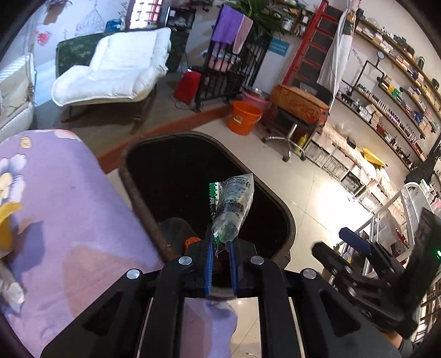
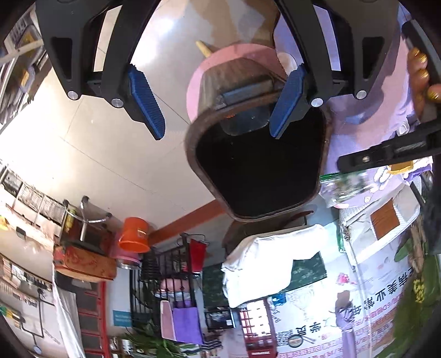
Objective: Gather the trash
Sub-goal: 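Carry both items to the black bin and open both tools to drop them, then grasp the white tissue with the left tool while the right tool grasps the green milk carton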
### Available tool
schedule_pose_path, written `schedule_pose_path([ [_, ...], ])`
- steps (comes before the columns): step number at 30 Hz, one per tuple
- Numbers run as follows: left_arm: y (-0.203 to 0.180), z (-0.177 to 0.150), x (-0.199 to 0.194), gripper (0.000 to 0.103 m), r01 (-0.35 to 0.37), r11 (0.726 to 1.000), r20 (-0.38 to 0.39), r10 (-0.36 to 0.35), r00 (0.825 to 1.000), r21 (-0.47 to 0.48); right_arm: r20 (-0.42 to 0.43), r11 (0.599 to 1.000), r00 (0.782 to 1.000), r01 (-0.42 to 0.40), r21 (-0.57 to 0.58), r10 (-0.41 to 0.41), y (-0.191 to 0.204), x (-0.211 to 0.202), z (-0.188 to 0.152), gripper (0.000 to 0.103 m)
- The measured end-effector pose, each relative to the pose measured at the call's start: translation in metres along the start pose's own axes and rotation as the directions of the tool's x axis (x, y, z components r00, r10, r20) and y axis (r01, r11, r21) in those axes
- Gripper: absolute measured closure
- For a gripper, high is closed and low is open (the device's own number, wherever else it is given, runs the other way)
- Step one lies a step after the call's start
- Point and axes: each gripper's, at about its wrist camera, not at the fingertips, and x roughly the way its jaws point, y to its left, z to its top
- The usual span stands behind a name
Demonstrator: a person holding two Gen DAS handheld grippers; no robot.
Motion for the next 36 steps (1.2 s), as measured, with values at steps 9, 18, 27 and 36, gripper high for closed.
schedule_pose_path([
  [9,-0.006,0.009,0.029,0.084,-0.024,0.999,-0.061,0.025,0.998,0.026,0.009,1.000,1.000,0.010,0.016,-0.010,-0.008,-0.006,-0.003,0.021],
  [18,0.002,0.012,0.022,0.021,-0.042,0.999,-0.038,0.042,0.998,0.005,-0.001,0.998,1.000,0.030,0.052,-0.030,-0.018,-0.003,-0.005,0.016],
  [27,0.000,-0.008,-0.029,0.014,-0.082,0.996,0.081,0.080,0.994,0.023,-0.010,0.999,1.000,-0.011,0.040,0.011,-0.003,0.001,-0.003,0.016],
  [36,0.026,-0.039,-0.088,0.011,-0.180,0.983,0.165,0.183,0.969,-0.032,-0.022,0.988,0.991,-0.134,-0.072,0.132,0.051,-0.001,0.001,0.016],
])
